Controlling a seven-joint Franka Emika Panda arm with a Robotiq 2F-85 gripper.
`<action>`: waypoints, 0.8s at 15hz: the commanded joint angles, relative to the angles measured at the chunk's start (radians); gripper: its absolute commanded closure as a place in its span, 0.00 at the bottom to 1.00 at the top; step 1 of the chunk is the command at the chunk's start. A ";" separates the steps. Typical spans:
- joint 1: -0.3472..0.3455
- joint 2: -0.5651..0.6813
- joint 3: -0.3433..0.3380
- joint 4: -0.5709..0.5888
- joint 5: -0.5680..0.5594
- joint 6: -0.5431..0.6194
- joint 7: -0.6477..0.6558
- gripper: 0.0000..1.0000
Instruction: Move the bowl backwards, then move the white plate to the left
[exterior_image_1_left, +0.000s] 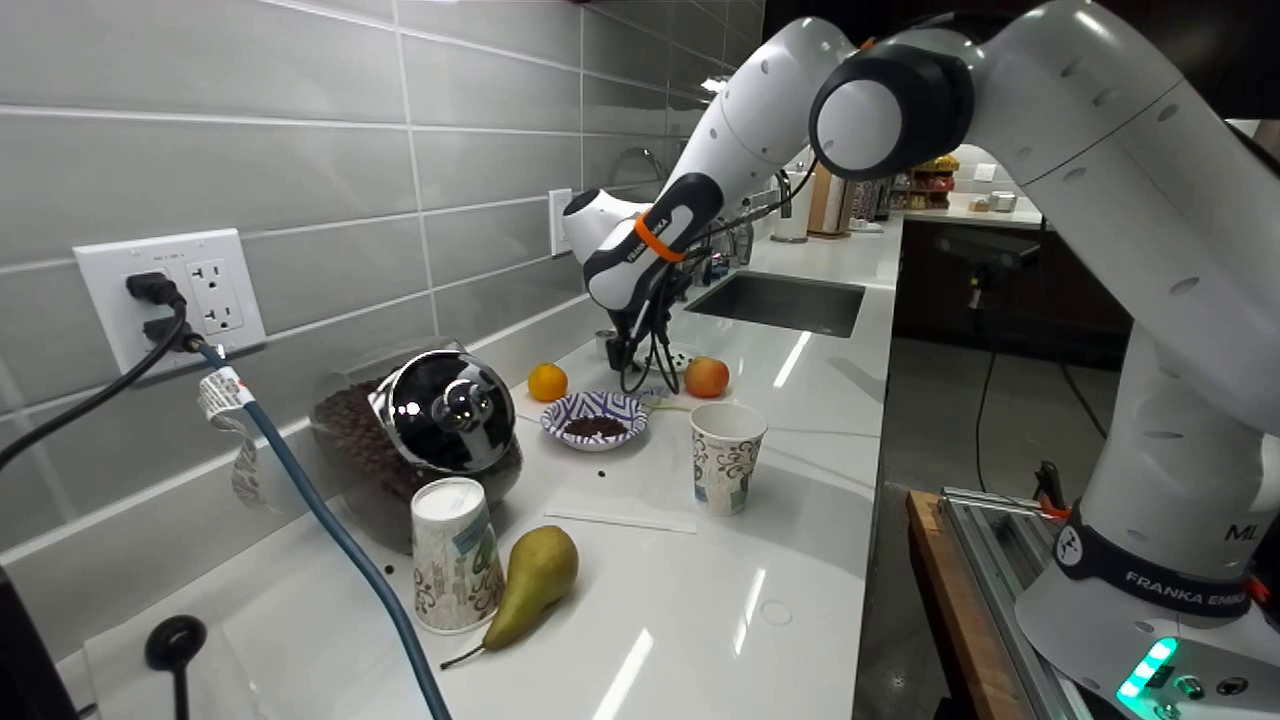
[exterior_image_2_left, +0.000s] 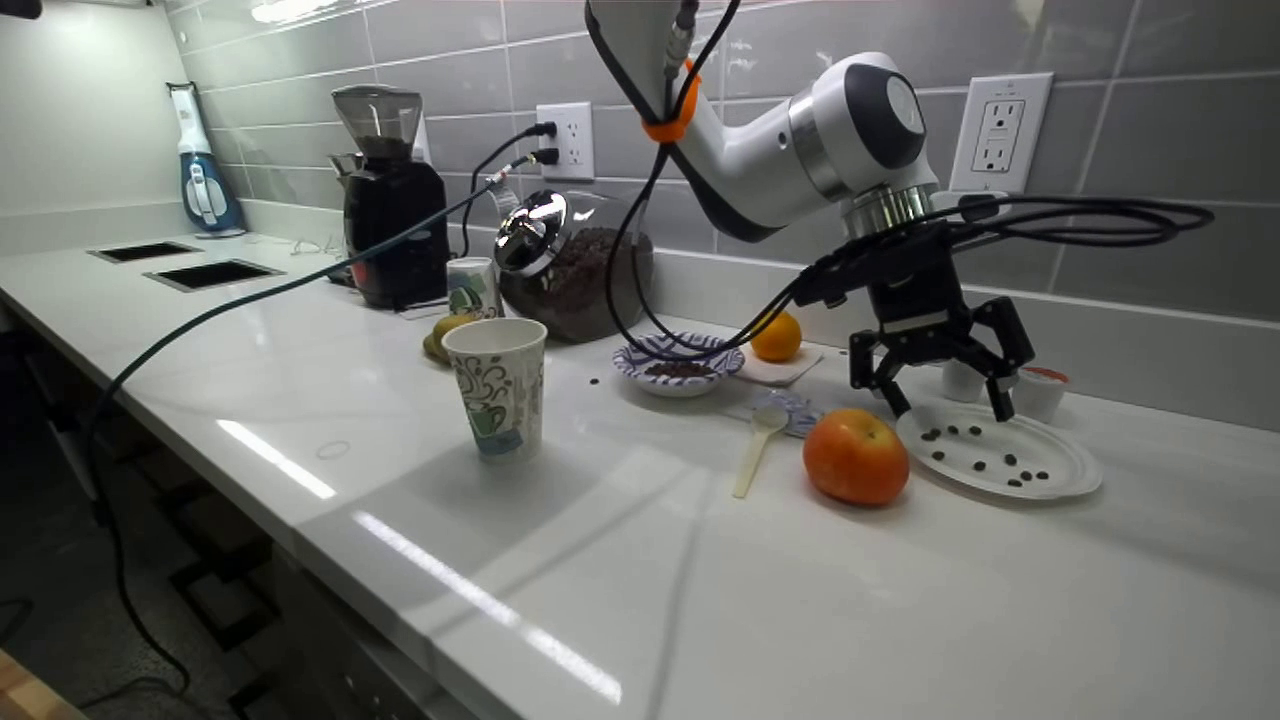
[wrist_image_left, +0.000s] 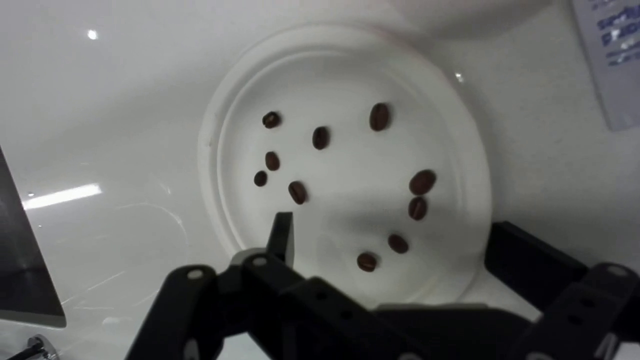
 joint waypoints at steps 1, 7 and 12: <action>0.009 0.034 -0.020 0.038 -0.026 -0.027 -0.001 0.11; 0.012 0.033 -0.024 0.043 -0.034 -0.027 -0.001 0.23; 0.016 0.031 -0.026 0.046 -0.039 -0.028 -0.001 0.28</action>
